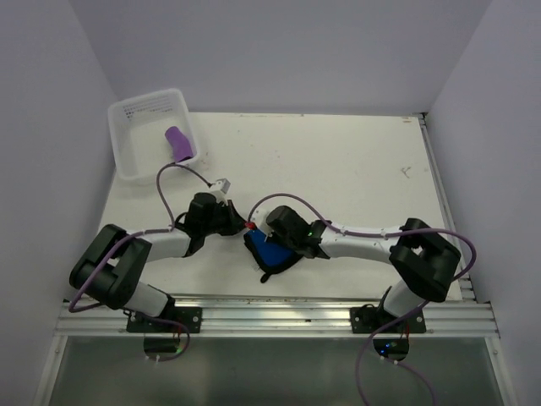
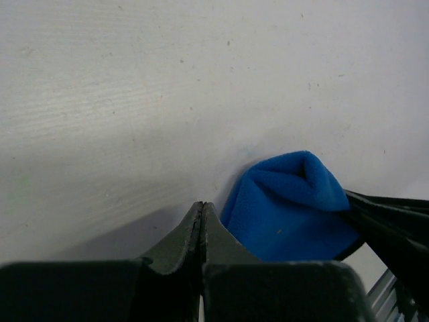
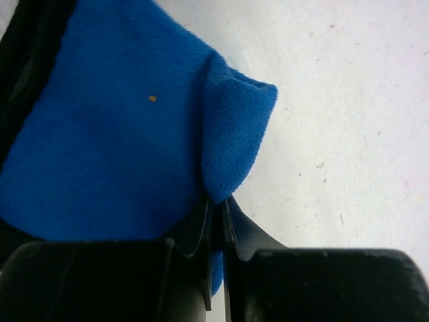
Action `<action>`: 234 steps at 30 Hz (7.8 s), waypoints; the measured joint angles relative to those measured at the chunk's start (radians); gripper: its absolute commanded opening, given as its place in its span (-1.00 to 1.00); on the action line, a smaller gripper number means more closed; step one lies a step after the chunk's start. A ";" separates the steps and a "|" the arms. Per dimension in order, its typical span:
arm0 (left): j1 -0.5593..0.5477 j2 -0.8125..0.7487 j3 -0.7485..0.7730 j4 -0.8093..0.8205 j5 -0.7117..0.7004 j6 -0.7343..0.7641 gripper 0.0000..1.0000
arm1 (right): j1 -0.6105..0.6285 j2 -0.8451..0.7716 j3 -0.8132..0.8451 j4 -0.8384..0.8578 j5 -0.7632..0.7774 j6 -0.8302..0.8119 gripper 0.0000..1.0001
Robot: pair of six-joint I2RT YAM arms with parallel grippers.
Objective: Roll the towels
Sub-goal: Roll the towel
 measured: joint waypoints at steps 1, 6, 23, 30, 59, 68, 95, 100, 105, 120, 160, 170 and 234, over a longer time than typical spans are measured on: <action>-0.004 -0.002 -0.005 0.012 0.003 -0.002 -1.00 | -0.013 0.002 0.003 0.010 -0.006 0.006 -1.00; -0.073 -0.043 -0.067 0.060 0.005 -0.036 -1.00 | -0.056 0.018 0.015 0.071 -0.043 0.036 -0.89; -0.150 -0.098 -0.161 0.069 -0.036 -0.096 -1.00 | 0.021 0.053 0.026 0.137 -0.045 0.106 -0.89; -0.139 -0.219 -0.160 -0.061 -0.094 -0.064 -1.00 | 0.033 0.102 0.026 0.141 -0.010 0.106 -0.90; -0.025 -0.060 -0.061 0.285 0.121 -0.307 -1.00 | 0.036 0.107 -0.027 0.251 0.032 0.138 -1.00; -0.097 0.118 -0.060 0.377 0.114 -0.325 -1.00 | 0.035 0.105 -0.047 0.278 0.034 0.145 -1.00; -0.117 0.237 -0.113 0.484 0.040 -0.336 -1.00 | 0.035 0.050 -0.083 0.282 0.040 0.217 0.03; -0.117 0.229 -0.115 0.478 0.037 -0.336 -1.00 | 0.017 -0.055 -0.110 0.226 -0.004 0.283 0.19; -0.117 0.219 -0.116 0.465 0.031 -0.335 -1.00 | -0.101 -0.195 -0.174 0.232 -0.156 0.404 0.23; -0.117 0.216 -0.123 0.470 0.026 -0.334 -1.00 | -0.551 -0.008 -0.173 0.304 -0.600 0.797 -0.21; -0.117 0.207 -0.123 0.456 0.020 -0.332 -1.00 | -0.594 0.135 -0.218 0.474 -1.029 0.911 -0.03; -0.117 0.201 -0.123 0.445 0.017 -0.332 -1.00 | -0.592 0.127 -0.229 0.468 -1.048 0.848 -0.03; -0.095 0.134 -0.064 0.223 0.115 -0.235 -1.00 | 0.492 0.137 -0.055 0.099 0.628 0.528 -1.00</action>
